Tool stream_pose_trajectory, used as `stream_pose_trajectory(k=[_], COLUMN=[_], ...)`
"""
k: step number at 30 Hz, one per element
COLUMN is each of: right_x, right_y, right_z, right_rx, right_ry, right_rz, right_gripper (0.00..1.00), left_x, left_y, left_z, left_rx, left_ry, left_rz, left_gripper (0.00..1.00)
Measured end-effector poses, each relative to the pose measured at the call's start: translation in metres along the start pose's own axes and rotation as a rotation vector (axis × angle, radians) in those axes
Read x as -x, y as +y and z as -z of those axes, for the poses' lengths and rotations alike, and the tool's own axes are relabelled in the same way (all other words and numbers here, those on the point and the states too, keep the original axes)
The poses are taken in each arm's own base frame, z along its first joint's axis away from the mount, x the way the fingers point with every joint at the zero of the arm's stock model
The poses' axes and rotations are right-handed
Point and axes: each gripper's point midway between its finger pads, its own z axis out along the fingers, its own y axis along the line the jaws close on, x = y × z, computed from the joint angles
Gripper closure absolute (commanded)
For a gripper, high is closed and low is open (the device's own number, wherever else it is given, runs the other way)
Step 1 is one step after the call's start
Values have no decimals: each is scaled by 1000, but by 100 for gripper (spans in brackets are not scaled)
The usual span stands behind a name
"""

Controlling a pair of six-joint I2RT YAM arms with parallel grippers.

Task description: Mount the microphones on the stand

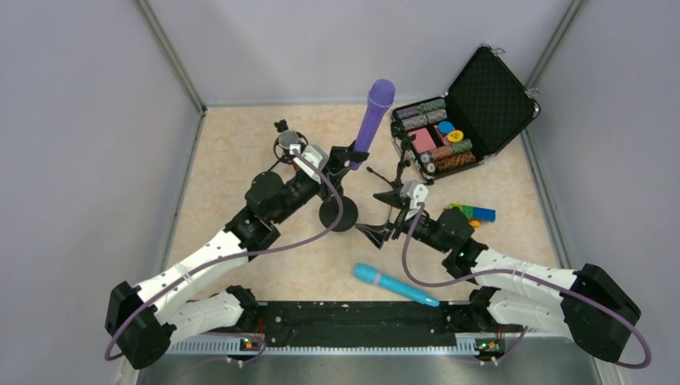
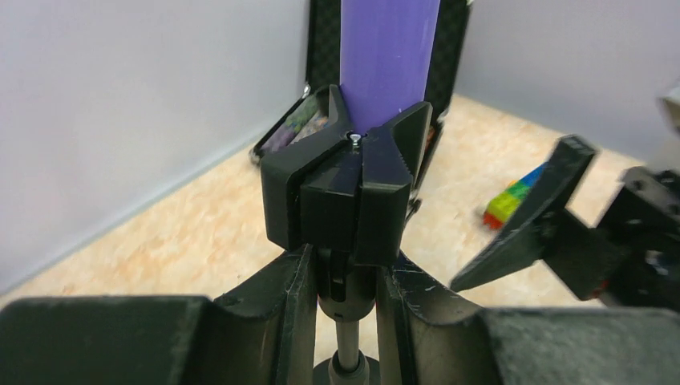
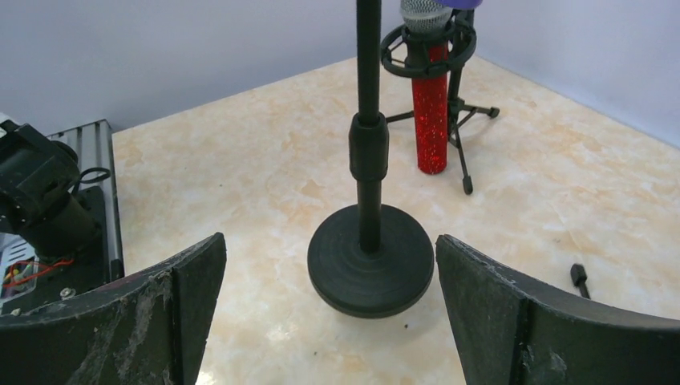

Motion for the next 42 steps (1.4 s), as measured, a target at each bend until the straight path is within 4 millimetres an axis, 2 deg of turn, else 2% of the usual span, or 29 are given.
stream_pose_trajectory(k=[3,8,13,17,26,30,39,42], right_x=[-10,-17,-16,-20,-21,-23,-36,-38], right_y=[1,3,4,4,3,2,1,0], right_z=[5,9,11,14,14,13,13,13], right_rx=[-2,-4,-4,-8,-17,-18,-26,-29], right_ry=[21,43,41,55,55,61,102,109], right_rz=[-29,-59,-72,-76,-77,-78,-88,-90], right_gripper=[1,1,1,1,1,1,1,1], left_x=[-23,-49,-60,-69,-64,-60,-68,-68], left_y=[14,42,70,89,129,141,150,150], left_z=[-3,3,13,28,70,82,97,98], left_rx=[54,139,220,292,493,562,631,637], left_ry=[51,81,74,72,16,-11,-16,-19], left_rz=[7,25,24,19,-13,-23,-28,-29], left_gripper=[100,100,100,100,100,100,100,95])
